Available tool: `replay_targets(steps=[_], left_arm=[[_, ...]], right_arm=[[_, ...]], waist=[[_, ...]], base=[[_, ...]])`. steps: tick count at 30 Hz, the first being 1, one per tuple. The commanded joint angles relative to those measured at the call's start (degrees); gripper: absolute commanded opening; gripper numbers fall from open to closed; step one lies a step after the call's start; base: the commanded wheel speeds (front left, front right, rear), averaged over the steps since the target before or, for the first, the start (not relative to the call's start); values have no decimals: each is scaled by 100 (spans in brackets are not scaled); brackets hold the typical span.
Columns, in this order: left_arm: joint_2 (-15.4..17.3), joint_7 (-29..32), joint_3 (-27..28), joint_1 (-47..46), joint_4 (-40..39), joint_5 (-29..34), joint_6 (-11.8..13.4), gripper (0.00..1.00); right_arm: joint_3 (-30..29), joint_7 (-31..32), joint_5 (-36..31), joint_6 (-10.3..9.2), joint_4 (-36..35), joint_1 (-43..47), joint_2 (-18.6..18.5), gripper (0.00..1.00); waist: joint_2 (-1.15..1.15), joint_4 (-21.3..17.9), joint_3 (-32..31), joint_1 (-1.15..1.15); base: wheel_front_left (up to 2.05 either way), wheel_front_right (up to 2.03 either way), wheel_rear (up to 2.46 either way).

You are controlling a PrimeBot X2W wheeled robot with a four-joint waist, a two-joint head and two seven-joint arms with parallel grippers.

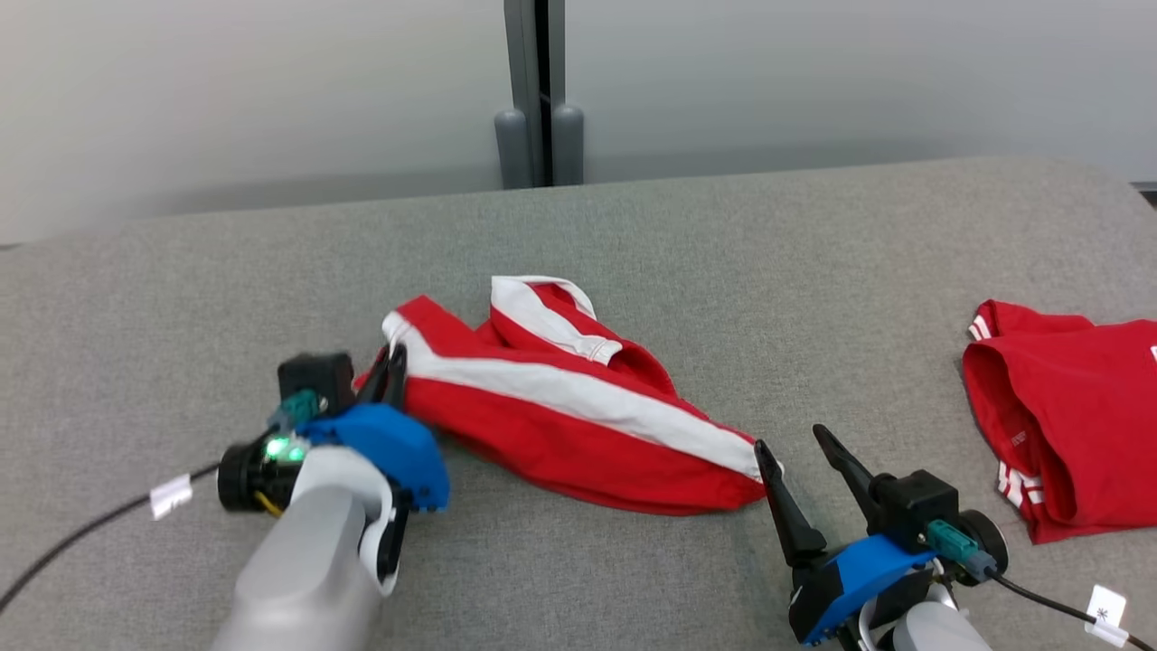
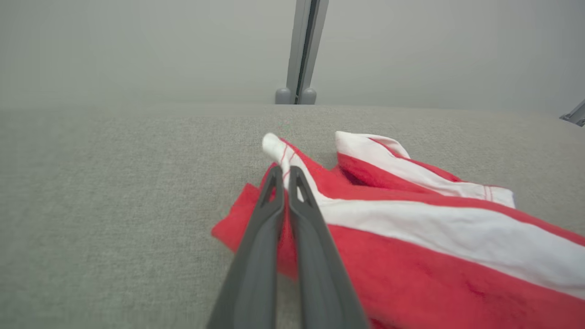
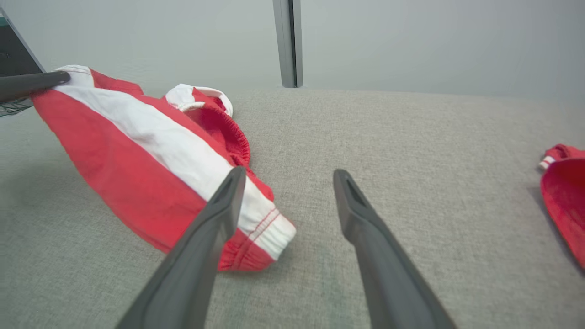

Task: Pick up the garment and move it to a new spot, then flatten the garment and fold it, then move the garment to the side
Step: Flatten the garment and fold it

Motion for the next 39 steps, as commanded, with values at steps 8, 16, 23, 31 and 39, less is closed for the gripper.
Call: replay_targets(steps=[8,16,23,31,39], left_arm=[[198,-27,777,1543,-1124,-20,527,0],[131,-27,1181,2455,-1925,392,680,100],[215,-27,1435,3007,-2844,1197,815,100],[139,-27,1666,3353,-2932,1546,679,100],[58,-28,1801,3361,-2935,1694,589,100]], right_arm=[[65,-1,73,-2,-40,299,-6,100],[206,-1,208,-2,-174,438,-7,100],[248,0,293,-2,-480,513,-8,100],[419,-1,408,-2,-234,679,-8,100],[469,-1,443,-2,-160,628,-7,100]], waist=[[1,-34,-355,1],[1,71,-583,1],[1,29,-701,1],[1,9,-740,1],[1,56,-690,1]], base=[[0,0,0],[0,0,0],[0,0,0],[0,0,0],[0,0,0]])
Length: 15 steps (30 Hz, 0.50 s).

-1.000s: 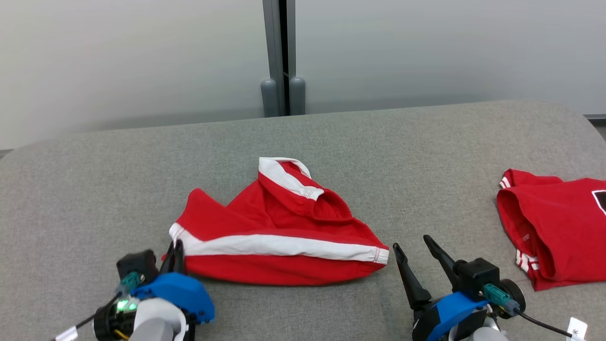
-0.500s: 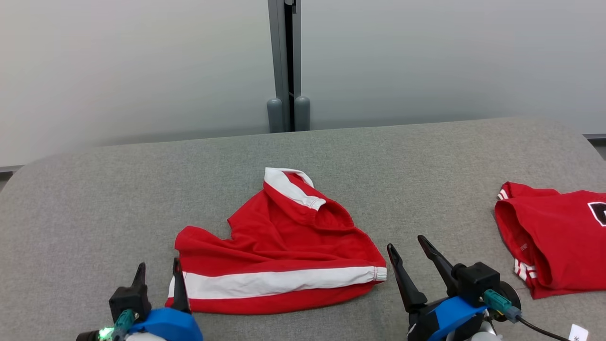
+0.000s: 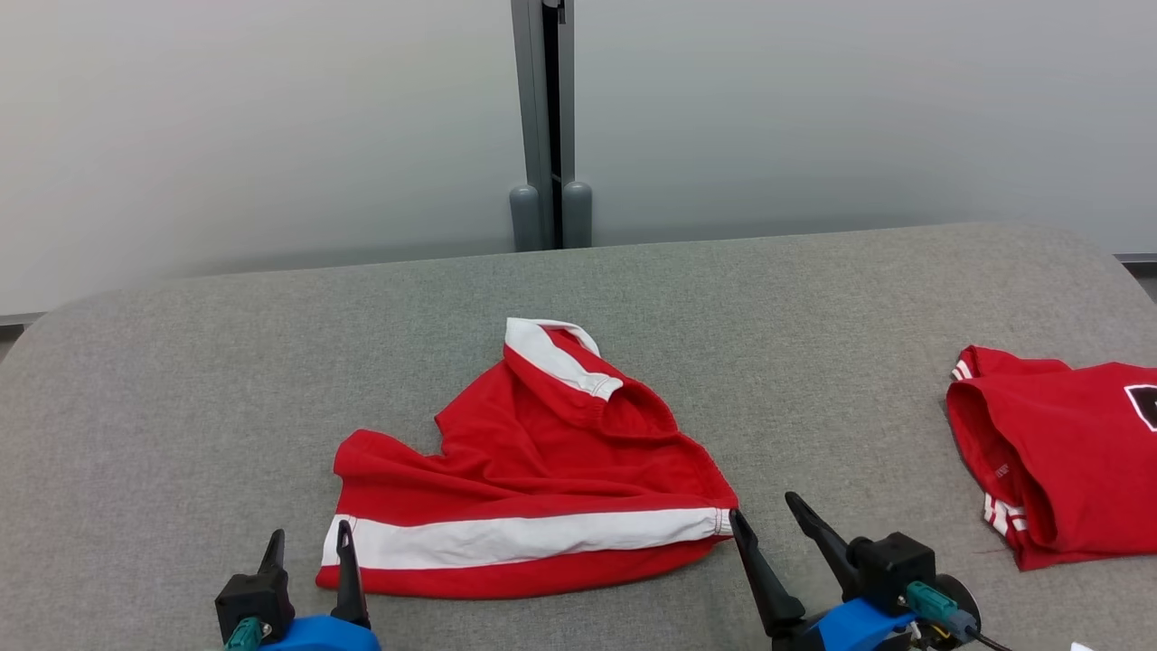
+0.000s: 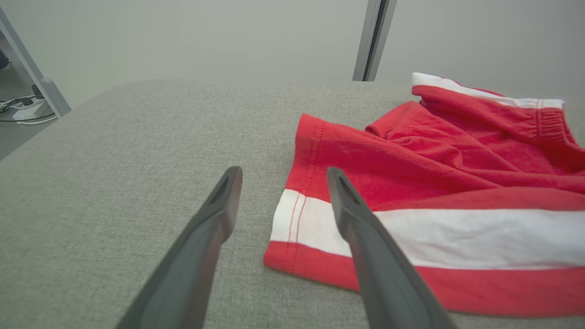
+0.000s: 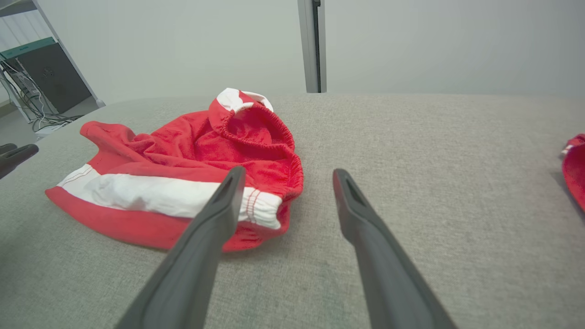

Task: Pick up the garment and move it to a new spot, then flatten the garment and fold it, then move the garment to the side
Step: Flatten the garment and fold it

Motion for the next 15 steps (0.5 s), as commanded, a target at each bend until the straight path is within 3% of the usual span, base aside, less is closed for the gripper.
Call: replay_targets(steps=[1,15], left_arm=[[-9,-25,39,0,-13,62,-25,100],[-69,-26,48,-153,8,82,-193,100]], right_arm=[[42,0,27,-2,72,-13,-6,100],[289,0,247,-2,609,-337,-6,100]], waist=[[0,14,12,0],[0,261,202,0]], base=[[0,0,0],[0,0,0]])
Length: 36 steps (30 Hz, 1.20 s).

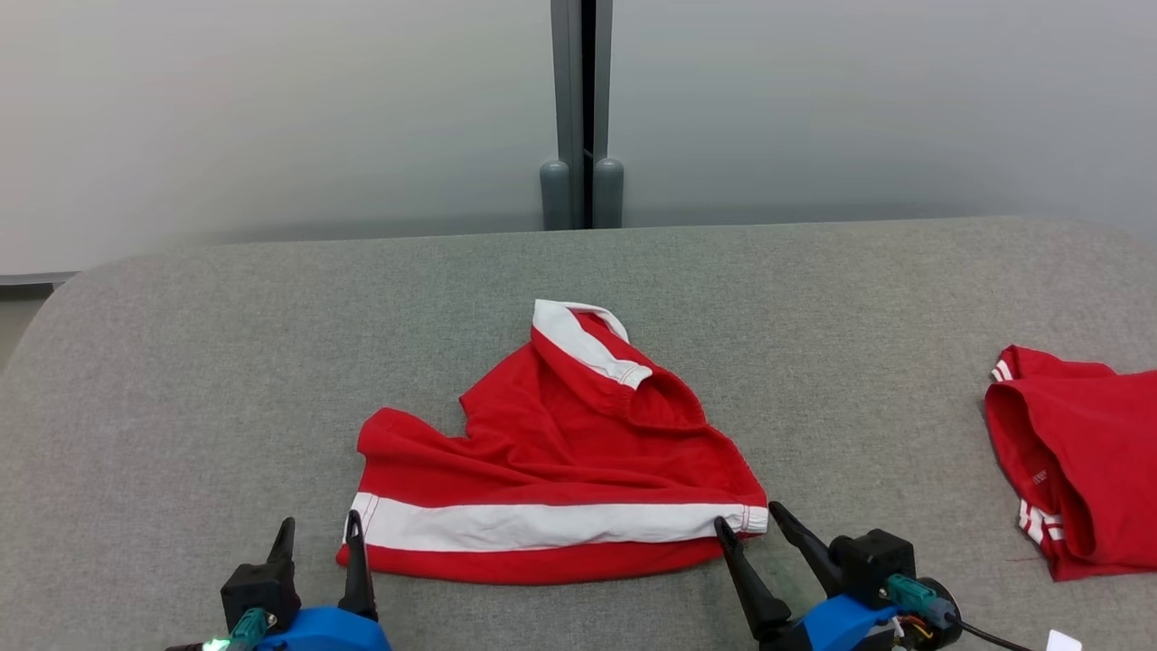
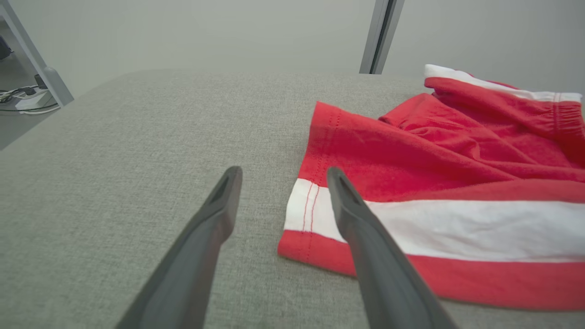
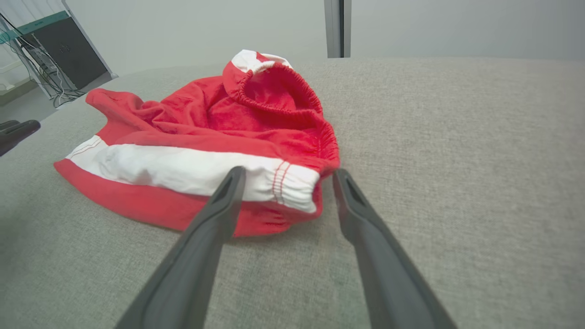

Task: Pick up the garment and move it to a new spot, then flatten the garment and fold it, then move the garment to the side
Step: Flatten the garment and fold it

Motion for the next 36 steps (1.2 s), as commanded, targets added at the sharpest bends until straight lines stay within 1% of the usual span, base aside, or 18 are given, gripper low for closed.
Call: replay_targets(steps=[1,6,7,10,11,15,16,20,24,28,29,30,31,33,35,36], left_arm=[[-4,-26,14,-57,-26,-12,-24,100],[-9,-26,46,-64,-60,-34,-38,100],[-9,-26,35,-71,-67,-42,-37,100],[-9,-26,-8,-97,-85,-97,-22,100],[-9,-26,-25,-101,-90,-111,-16,100],[-9,-26,-44,-103,-96,-185,15,100],[-9,-26,-49,-98,-92,-194,22,100],[-9,-26,-77,-109,-81,-244,26,100],[-9,-26,-107,-134,-86,-283,34,100],[-9,-26,-131,-135,-85,-301,31,100],[-9,-26,-131,-136,-85,-299,27,100],[-9,-26,-128,-137,-87,-303,26,100],[-9,-26,-123,-135,-86,-306,25,100],[-9,-26,-108,-117,-83,-316,28,100],[-9,-26,-89,-98,-90,-321,29,100],[-9,-26,-81,-85,-93,-325,31,100]], right_arm=[[-1,-2,96,-2,29,-59,-7,100],[0,-2,215,-2,126,-148,-7,98],[-4,-2,219,-2,128,-165,-7,97],[-5,-2,225,-2,127,-209,-7,87],[1,-2,230,-2,115,-207,-7,85],[25,-1,266,-2,83,-110,-7,85],[24,-1,284,-2,83,-90,-7,84],[13,-2,346,-2,77,-11,-7,86],[41,-1,385,-2,41,24,-7,86],[159,-1,439,-2,22,-8,-7,81],[189,-2,424,-2,9,-30,-7,77],[212,-2,415,-2,1,-42,-7,70],[228,-1,417,-2,-7,-47,-7,56],[251,-1,394,-2,-37,-37,-7,41],[252,-1,380,-2,-61,-34,-10,32],[257,-2,372,-2,-76,-33,-22,25]], waist=[[0,27,26,0],[0,47,87,0],[0,49,101,0],[0,49,144,0],[0,45,153,0],[0,-7,172,0],[0,-20,172,0],[0,-64,174,0],[0,-84,181,0],[0,-66,184,0],[0,-55,187,0],[0,-45,190,0],[0,-36,192,0],[0,-24,194,0],[0,-26,202,0],[0,-33,204,0]], base=[[0,0,0],[0,0,0],[0,0,0],[0,0,0],[0,0,0],[0,0,0],[0,0,0],[0,0,0],[0,0,0],[0,0,0],[0,0,0],[0,0,0],[0,0,0],[0,0,0],[0,0,0],[0,0,0]])
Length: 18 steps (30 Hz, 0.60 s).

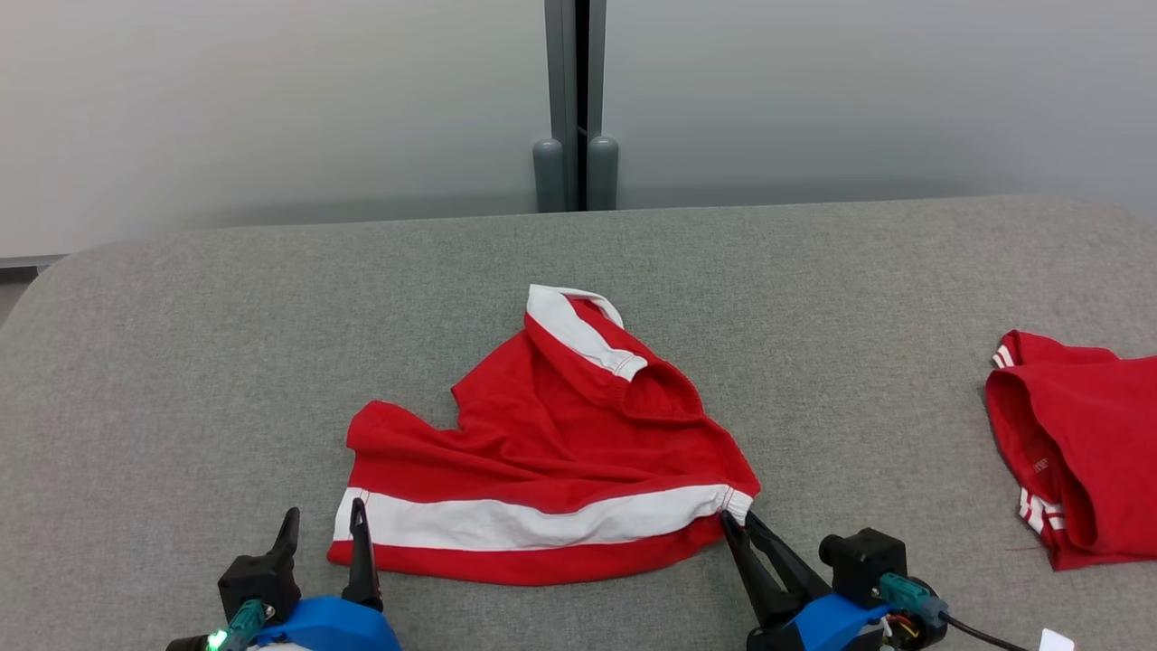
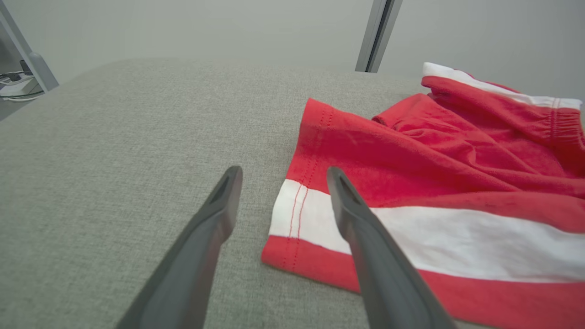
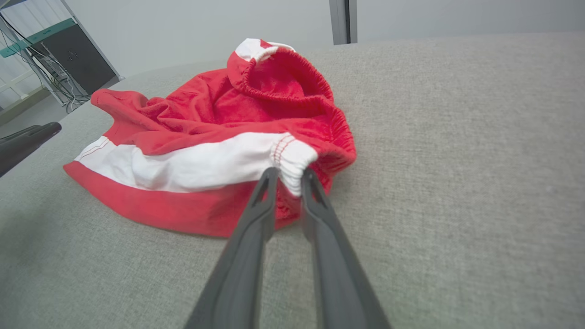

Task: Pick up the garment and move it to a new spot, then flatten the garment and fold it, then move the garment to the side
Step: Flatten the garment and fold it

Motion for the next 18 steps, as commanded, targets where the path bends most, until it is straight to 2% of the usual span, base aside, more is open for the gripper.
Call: replay_targets(steps=[1,5,7,18], left_arm=[[-2,-26,27,-7,-20,-28,26,100],[-3,-26,-13,-8,-4,-53,27,100],[-2,-26,-21,-17,5,-72,27,100],[-2,-26,-163,-63,197,-295,-153,100]], right_arm=[[1,-1,-40,-2,-44,3,-29,22],[-36,-1,-28,-2,-113,68,-125,13],[-84,-1,-65,-2,-148,95,-150,0],[-644,-1,-535,-2,-164,103,-345,0]], waist=[[0,-13,1,0],[0,-70,3,0],[0,-110,-3,0],[0,-317,31,0]], base=[[0,0,0],[0,0,0],[0,0,0],[0,0,0]])
